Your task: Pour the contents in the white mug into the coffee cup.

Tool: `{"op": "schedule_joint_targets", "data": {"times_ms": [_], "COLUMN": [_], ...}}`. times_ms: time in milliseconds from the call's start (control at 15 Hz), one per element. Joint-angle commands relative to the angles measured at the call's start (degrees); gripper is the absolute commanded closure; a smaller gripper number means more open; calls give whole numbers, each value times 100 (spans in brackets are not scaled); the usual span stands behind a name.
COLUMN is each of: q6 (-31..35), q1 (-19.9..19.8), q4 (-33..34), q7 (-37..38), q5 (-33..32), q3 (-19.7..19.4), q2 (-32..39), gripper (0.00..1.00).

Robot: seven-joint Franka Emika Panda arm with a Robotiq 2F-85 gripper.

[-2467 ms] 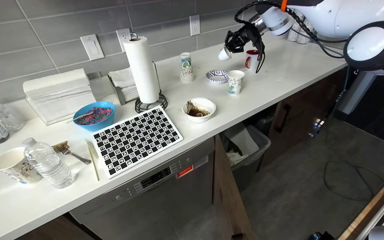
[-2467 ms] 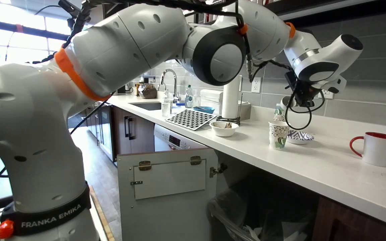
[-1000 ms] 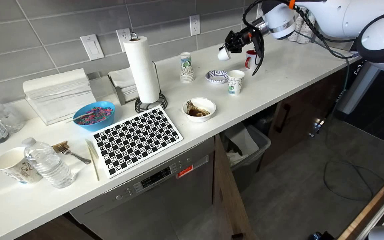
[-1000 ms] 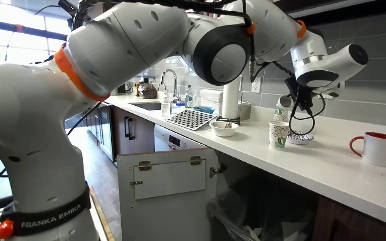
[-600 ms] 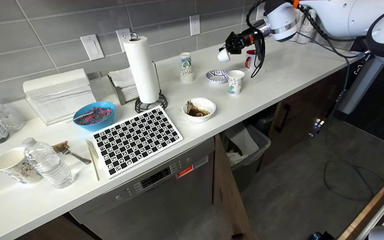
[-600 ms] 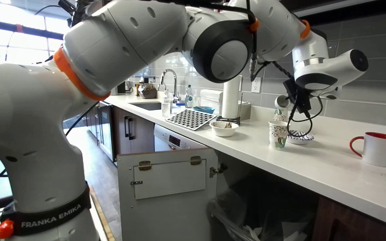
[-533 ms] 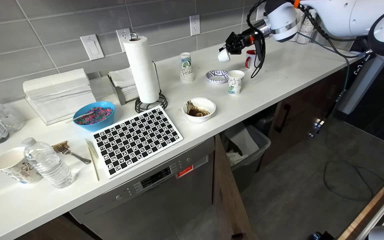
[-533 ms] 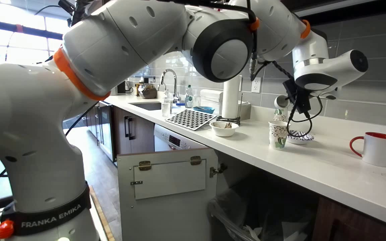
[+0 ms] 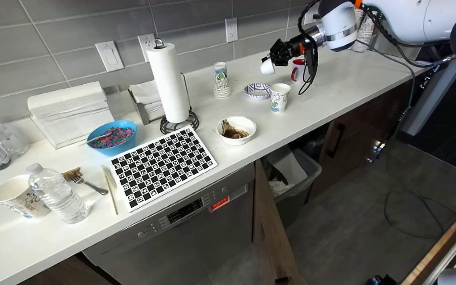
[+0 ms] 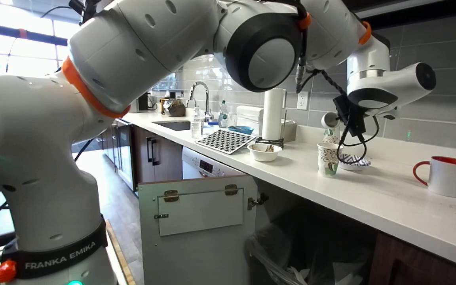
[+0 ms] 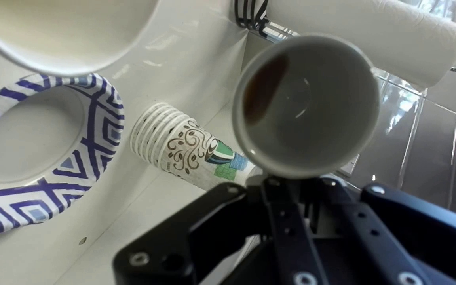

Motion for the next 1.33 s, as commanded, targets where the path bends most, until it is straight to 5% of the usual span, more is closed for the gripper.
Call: {"op": "schedule_joint_targets", "data": {"times_ms": [0,1267], "q6": [-34,-87], "q1": [-305,-853], "q4": [-402,-845], "q7": [-282,-630], "q5": [256,390], "q3": [227,836], "q2": [-166,-126], "gripper": [97,97]}}
